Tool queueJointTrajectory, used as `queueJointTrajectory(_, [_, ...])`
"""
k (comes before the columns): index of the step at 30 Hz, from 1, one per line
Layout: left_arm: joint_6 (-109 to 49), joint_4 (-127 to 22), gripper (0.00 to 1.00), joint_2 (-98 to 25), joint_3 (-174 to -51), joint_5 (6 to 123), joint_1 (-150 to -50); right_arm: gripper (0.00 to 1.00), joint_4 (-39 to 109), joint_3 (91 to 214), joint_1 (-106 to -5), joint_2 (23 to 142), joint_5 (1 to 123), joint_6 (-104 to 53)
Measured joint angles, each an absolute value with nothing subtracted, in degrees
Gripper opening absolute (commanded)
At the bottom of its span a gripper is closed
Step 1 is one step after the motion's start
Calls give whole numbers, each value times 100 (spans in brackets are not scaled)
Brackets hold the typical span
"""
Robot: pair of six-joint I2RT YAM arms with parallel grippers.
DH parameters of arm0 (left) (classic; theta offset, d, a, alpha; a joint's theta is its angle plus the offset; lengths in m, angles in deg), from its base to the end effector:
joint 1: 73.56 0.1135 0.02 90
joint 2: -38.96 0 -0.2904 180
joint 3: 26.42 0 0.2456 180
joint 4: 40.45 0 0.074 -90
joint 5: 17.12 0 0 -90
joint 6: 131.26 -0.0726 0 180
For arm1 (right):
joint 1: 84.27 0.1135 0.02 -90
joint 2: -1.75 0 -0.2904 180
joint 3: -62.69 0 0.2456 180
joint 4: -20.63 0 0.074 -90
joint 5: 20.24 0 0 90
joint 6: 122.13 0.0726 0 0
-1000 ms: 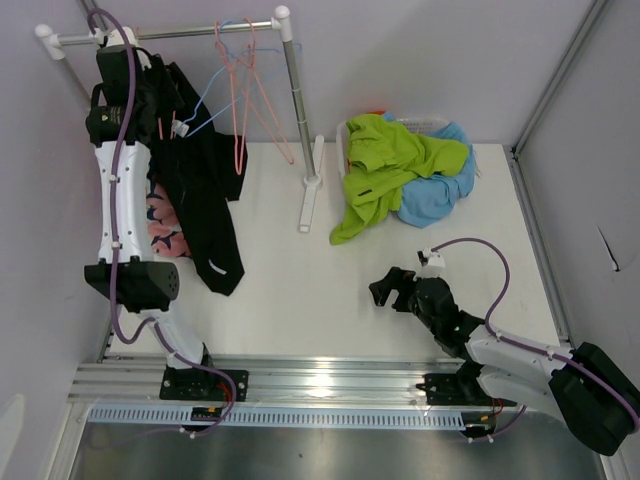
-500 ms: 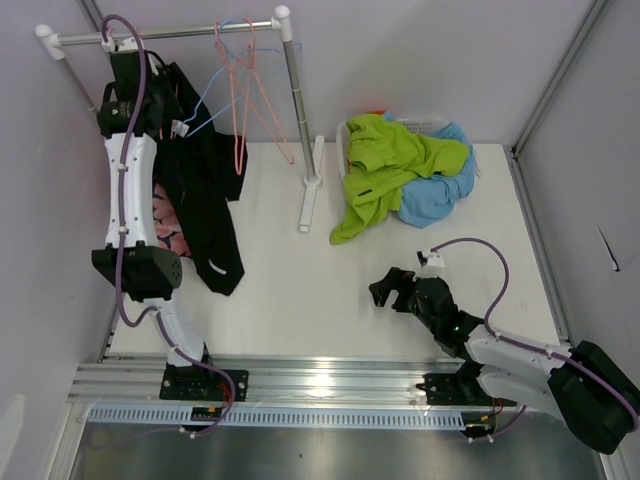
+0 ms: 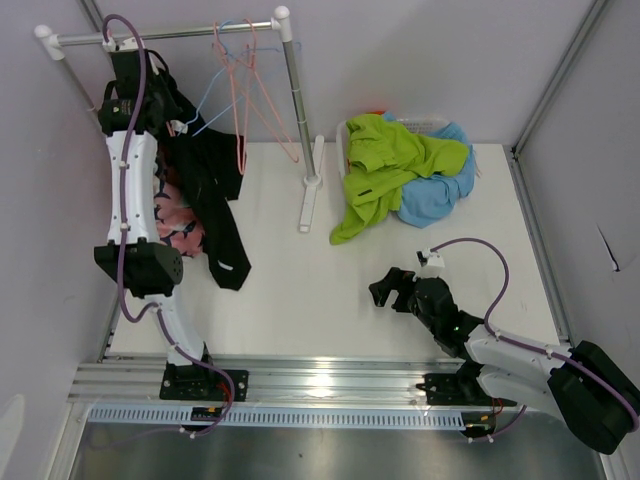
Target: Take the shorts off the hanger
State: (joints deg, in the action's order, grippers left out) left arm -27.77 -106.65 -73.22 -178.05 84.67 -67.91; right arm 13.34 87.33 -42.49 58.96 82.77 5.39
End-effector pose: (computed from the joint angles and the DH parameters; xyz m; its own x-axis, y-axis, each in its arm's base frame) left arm 0.4452 0.0589 0.4732 -0.3707 -0.2661 -0.8898 -0.3748 0.9195 -0.1189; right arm 0.1605 0.1215 0.1636 -0.5555 0.2994 -0.7757 -0.2005 0.8571 0.4745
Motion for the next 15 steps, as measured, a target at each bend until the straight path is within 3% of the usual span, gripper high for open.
queueJointTrajectory(15, [-2722,-10883,0,-6786,-17945,8163,-6794,99,1319,8733,-4249,5896,8275,539])
